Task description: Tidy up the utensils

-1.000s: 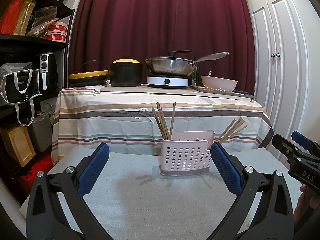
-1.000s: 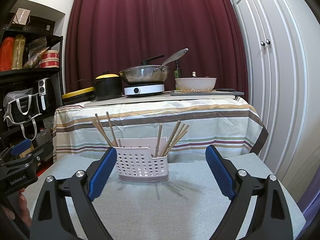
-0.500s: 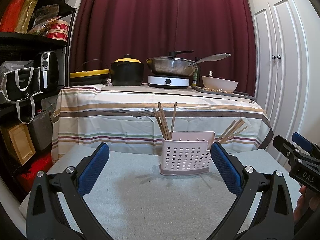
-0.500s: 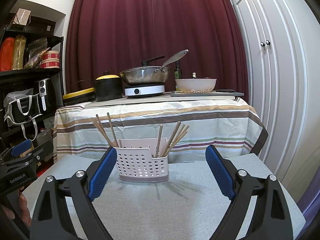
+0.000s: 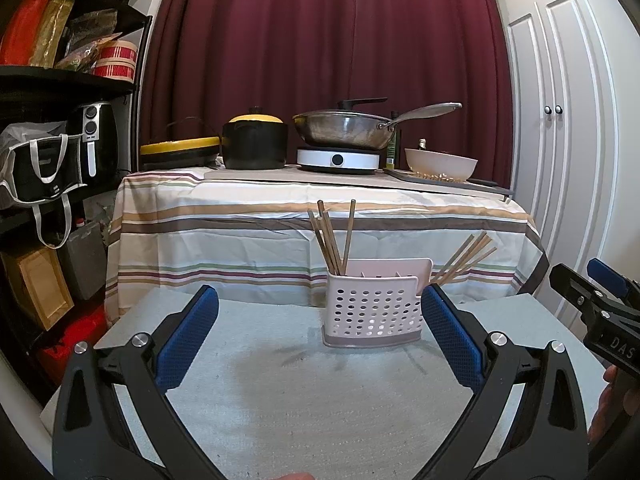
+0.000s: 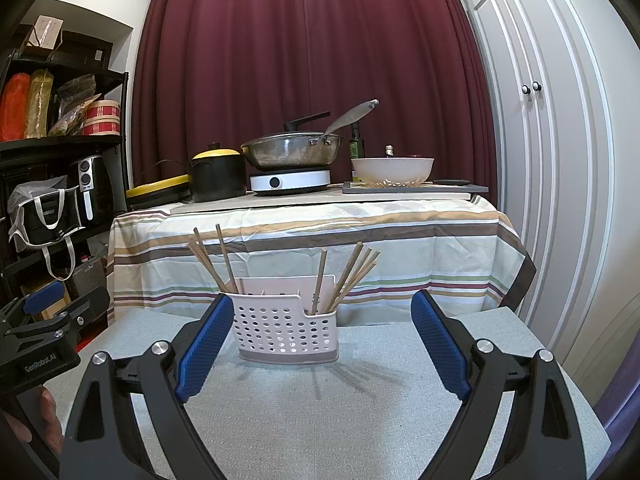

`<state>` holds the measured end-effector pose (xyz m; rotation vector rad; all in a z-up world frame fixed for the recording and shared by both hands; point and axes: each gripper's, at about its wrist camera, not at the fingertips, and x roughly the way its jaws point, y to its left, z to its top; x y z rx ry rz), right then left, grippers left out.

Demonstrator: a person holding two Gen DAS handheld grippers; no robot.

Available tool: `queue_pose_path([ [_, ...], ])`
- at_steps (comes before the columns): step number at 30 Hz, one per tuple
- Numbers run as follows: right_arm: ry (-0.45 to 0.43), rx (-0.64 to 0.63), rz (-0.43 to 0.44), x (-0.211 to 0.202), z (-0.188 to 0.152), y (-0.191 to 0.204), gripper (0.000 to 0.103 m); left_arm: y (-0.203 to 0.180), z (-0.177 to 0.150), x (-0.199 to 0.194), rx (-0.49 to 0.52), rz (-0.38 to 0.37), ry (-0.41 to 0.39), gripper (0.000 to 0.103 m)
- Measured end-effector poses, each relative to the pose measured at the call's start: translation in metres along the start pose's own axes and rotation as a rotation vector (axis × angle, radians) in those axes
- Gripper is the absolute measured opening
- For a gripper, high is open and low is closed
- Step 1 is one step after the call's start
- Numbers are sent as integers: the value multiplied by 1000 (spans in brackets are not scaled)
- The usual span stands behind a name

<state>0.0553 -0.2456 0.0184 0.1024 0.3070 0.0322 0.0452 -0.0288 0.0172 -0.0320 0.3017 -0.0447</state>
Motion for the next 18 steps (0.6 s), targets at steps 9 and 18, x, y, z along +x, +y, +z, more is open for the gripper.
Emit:
queue_pose_path([
  [9,5,-6,2,0,-1,2,88,3,0,-2,12,-9,-16,99],
  [18,11,-11,4,1,-4,2,88,2,-2,4,10,-31,3,99],
])
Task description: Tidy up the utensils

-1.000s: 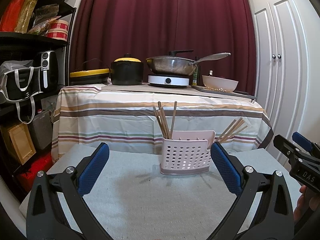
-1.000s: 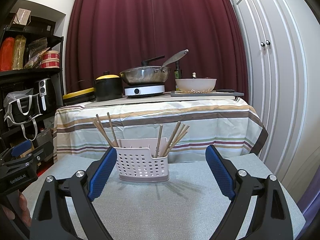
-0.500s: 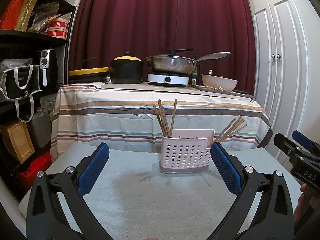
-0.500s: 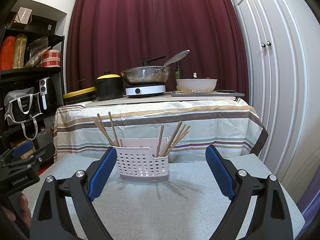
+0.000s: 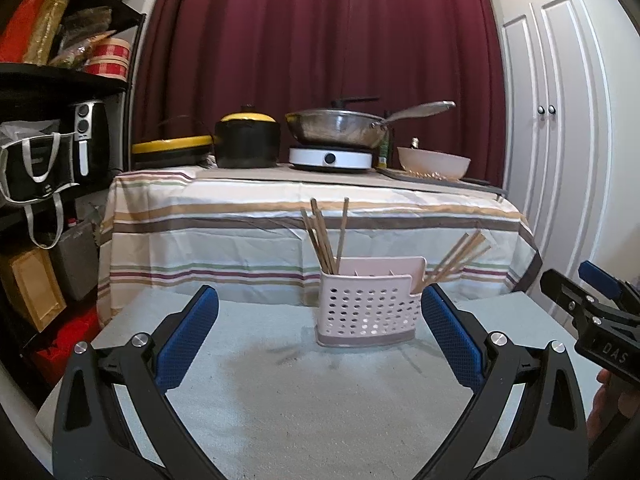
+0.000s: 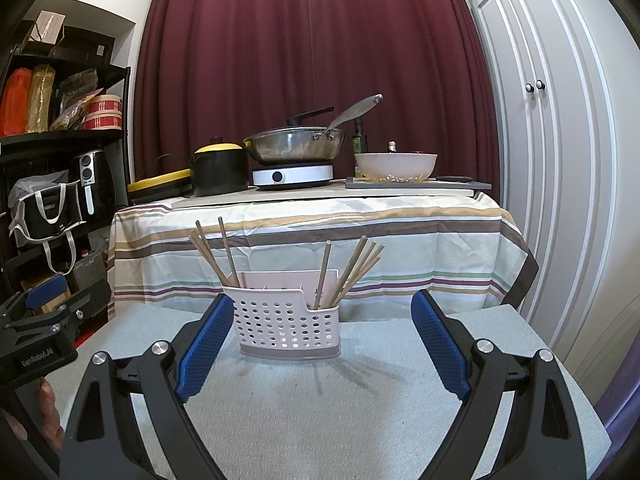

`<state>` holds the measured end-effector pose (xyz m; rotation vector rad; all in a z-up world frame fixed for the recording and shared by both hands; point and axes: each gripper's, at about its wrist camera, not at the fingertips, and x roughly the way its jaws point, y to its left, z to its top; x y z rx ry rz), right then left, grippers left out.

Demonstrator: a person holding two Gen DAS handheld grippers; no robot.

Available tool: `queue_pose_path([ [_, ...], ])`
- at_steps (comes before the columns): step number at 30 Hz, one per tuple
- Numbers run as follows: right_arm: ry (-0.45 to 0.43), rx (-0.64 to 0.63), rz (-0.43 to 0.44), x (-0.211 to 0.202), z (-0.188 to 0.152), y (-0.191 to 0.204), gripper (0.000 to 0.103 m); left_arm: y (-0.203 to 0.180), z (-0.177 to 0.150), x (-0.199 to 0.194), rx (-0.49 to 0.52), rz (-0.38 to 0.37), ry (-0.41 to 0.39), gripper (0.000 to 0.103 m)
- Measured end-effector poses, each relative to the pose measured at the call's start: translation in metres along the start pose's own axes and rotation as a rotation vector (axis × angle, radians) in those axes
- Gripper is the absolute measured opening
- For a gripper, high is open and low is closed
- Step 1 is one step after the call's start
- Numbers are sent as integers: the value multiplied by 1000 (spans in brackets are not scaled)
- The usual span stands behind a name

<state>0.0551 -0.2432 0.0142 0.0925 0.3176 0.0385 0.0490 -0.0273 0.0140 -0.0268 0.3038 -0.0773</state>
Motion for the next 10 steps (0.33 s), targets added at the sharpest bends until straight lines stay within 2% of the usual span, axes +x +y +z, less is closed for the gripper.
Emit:
queue_pose_path([
  [5,2,1,-4,1,-1,-1,88,0,0,4,1,-3,-10,99],
  [10,19,6,-15,9,-4,-6,88,4,-4,21,19,-7,21,99],
])
